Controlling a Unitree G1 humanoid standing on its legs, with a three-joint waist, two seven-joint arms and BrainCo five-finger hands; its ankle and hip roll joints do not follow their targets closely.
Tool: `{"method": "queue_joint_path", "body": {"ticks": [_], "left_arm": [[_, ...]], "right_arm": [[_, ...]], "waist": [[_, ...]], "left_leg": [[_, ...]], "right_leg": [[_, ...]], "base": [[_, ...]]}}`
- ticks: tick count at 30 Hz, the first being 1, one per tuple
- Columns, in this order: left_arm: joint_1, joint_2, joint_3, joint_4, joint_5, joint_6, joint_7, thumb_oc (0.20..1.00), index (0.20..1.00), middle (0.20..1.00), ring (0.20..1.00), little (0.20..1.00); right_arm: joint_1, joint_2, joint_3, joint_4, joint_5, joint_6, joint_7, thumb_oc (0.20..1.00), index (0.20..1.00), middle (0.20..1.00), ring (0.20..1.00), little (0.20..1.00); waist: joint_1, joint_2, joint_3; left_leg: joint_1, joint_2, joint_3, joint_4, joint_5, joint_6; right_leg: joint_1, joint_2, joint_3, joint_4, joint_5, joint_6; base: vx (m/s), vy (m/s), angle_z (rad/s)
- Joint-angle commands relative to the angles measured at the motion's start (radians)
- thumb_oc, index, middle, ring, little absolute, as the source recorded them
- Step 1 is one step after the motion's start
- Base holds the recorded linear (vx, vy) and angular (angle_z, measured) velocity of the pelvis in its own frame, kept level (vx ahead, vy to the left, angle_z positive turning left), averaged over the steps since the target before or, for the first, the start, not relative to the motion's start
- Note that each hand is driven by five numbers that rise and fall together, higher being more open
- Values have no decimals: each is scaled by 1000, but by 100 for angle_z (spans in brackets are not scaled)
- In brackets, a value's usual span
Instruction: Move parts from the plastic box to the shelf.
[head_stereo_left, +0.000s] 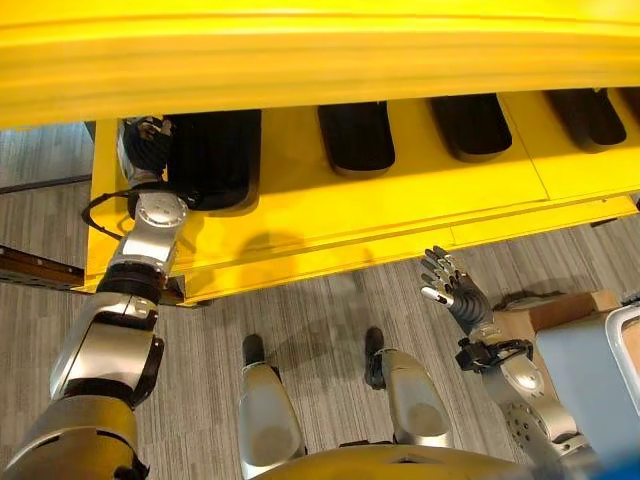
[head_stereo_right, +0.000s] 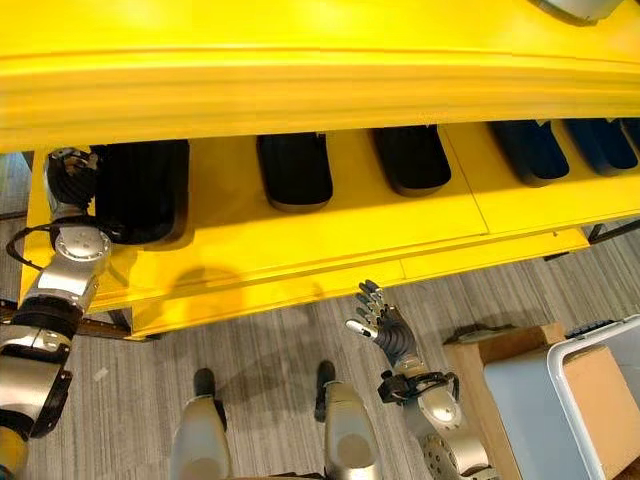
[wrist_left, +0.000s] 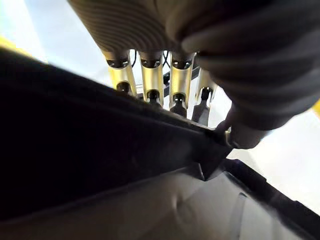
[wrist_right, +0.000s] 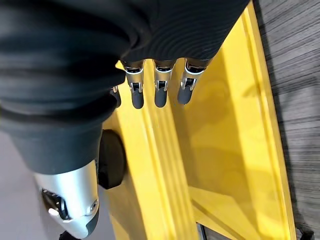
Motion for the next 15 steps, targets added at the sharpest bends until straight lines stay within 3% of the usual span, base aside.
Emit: {"method": "queue_joint_path", "body": {"ticks": [1,15], "left_arm": [[-109,54,-19,17,-69,-50,23,200,200,200,200,200],[-320,46,-91,191,-207,-35,-3,200,200,200,200,200]], "right_arm": [[1,-35,20,-62,15,-62,16,1000,1000,1000,1000,1000],[-42,-53,61,-47,34,-60,4,1000,1000,1000,1000,1000]], "waist": [[-2,8,-62],[-3,25,-56]], "left_leg": [[-39,35,3,59,4,2],[-244,29,-37,211,-28,16]], "right_leg": [[-27,-30,40,-12,59,58],[-223,-58,31,161,12,46]], "base": [[-46,-8,0],[-42,2,5]]}}
